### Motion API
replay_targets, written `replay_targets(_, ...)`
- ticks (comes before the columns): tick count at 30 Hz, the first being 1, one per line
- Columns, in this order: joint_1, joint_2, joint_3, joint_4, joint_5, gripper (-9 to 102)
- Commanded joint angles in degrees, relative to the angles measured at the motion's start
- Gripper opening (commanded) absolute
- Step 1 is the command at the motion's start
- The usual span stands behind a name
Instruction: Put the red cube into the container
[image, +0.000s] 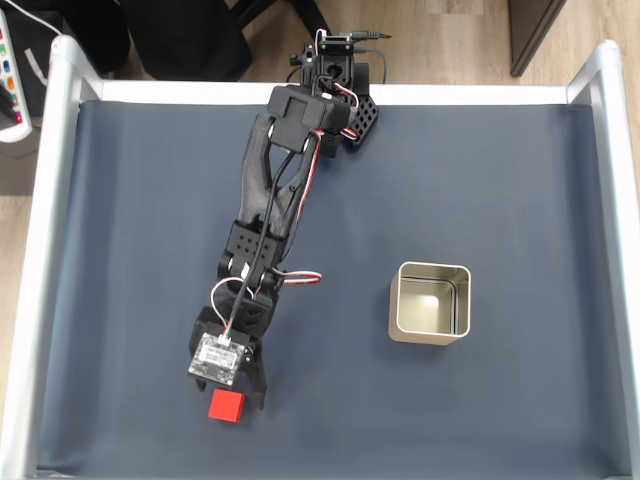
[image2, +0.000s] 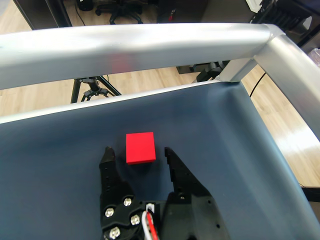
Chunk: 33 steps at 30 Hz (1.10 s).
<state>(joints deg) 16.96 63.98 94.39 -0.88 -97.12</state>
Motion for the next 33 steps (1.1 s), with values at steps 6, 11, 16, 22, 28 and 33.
replay_targets(6,-0.62,-0.35,-3.69,-1.14,0.09,35)
replay_targets(11,-0.88,-1.14,-3.52,-2.37,1.14,35)
replay_targets(16,-1.41,-1.58,-3.16,-3.43,1.76,31)
replay_targets(22,-1.76,-1.41,-3.25,-2.99,-0.44,17)
replay_targets(28,-2.55,-0.97,-3.34,-3.25,-1.58,5)
replay_targets(33,-2.81,0.35,-2.81,-2.90,-1.93,0)
